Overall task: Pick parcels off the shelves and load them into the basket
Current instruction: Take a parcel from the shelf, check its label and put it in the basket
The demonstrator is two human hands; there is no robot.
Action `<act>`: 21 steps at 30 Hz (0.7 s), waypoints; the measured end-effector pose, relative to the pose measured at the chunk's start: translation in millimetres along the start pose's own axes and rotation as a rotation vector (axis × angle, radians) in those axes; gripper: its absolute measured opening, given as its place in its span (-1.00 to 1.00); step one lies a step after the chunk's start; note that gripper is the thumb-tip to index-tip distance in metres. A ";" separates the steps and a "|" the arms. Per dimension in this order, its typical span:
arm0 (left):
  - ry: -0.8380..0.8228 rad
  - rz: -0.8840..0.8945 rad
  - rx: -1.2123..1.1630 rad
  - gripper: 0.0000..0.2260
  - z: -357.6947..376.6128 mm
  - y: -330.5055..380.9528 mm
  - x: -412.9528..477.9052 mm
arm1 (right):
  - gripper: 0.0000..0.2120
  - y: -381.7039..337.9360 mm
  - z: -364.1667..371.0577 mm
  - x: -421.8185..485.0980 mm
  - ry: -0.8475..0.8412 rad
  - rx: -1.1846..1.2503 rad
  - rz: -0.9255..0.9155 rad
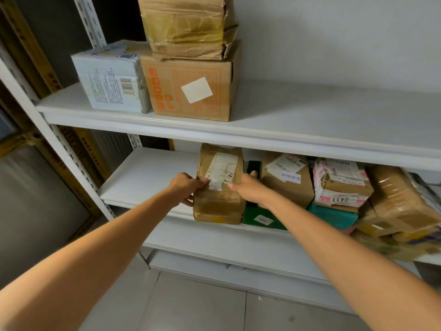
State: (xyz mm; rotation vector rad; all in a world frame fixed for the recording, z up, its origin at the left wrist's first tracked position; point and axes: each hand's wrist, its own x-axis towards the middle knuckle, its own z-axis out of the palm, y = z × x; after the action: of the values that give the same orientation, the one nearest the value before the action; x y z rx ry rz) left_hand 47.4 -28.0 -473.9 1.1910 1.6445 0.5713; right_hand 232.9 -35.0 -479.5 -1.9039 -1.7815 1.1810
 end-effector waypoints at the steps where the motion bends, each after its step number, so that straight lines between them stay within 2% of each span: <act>1: -0.034 -0.026 0.009 -0.70 0.8 2.8 3.3 | -0.40 -0.7 -0.9 1.2 0.001 -0.044 -0.005; 4: -0.084 -0.083 0.073 -0.54 1.4 12.8 15.8 | -0.21 -2.7 -1.2 8.1 0.033 0.004 -0.004; 6: -0.108 -0.088 0.112 -0.56 -0.9 16.0 25.4 | -0.04 -0.9 -0.7 19.2 0.038 0.137 0.048; 13: -0.325 -0.050 0.079 -0.68 -11.5 12.0 44.0 | 0.00 2.1 6.0 45.5 -0.043 0.469 0.098; 15: -0.292 -0.078 0.057 -0.57 -10.7 13.2 45.7 | -0.15 -0.2 4.0 47.3 -0.061 0.559 0.117; 18: -0.288 -0.136 -0.009 -0.49 -12.3 8.0 54.5 | -0.59 -8.5 -3.8 41.1 -0.063 0.527 0.182; 19: -0.300 -0.153 -0.033 -0.47 -13.3 5.7 56.7 | -0.66 -10.8 -6.4 38.2 -0.045 0.506 0.190; 21: -0.302 -0.170 -0.069 -0.44 -14.1 -0.1 59.9 | -0.54 -10.6 -9.4 38.8 -0.011 0.494 0.196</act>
State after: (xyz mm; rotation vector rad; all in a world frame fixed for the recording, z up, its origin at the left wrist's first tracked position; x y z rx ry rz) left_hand 32.9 28.1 -494.5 1.0199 1.4386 0.3207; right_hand 228.5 6.0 -480.6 -1.7923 -1.1746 1.5274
